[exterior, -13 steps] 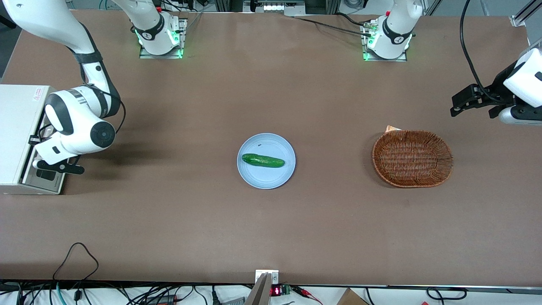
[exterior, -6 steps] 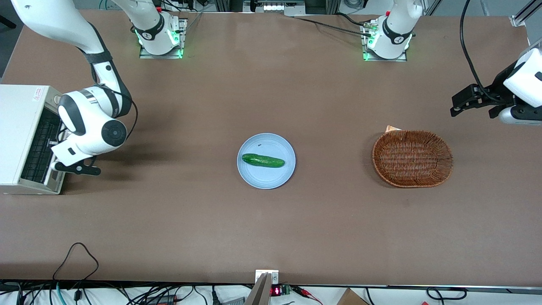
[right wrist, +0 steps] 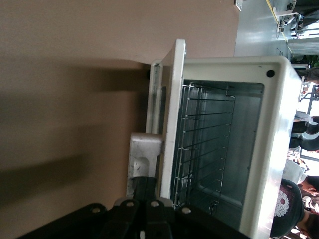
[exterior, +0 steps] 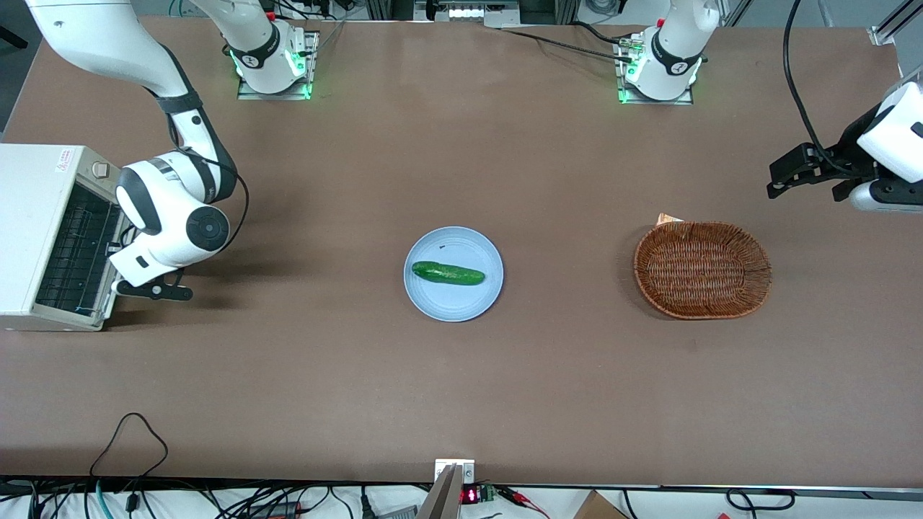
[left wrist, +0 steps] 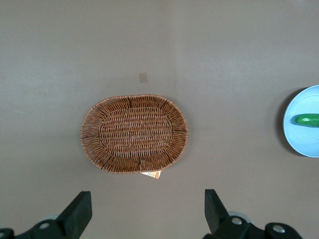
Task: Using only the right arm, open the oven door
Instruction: 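Pull the door handle down and outward with the right gripper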
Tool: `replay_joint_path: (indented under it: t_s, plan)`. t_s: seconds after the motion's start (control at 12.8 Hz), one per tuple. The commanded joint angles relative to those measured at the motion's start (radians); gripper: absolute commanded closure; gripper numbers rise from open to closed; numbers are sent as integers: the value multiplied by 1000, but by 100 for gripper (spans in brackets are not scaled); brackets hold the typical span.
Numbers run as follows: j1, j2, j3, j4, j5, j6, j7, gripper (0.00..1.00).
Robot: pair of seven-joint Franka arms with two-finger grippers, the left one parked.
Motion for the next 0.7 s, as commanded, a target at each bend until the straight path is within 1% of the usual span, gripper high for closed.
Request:
replay_joint_path:
  t_s: [0.0,0.62]
  plan:
    - [-2,40,-9,16,6,6,18,99]
    - [18,104,-9,16,6,18,21,99]
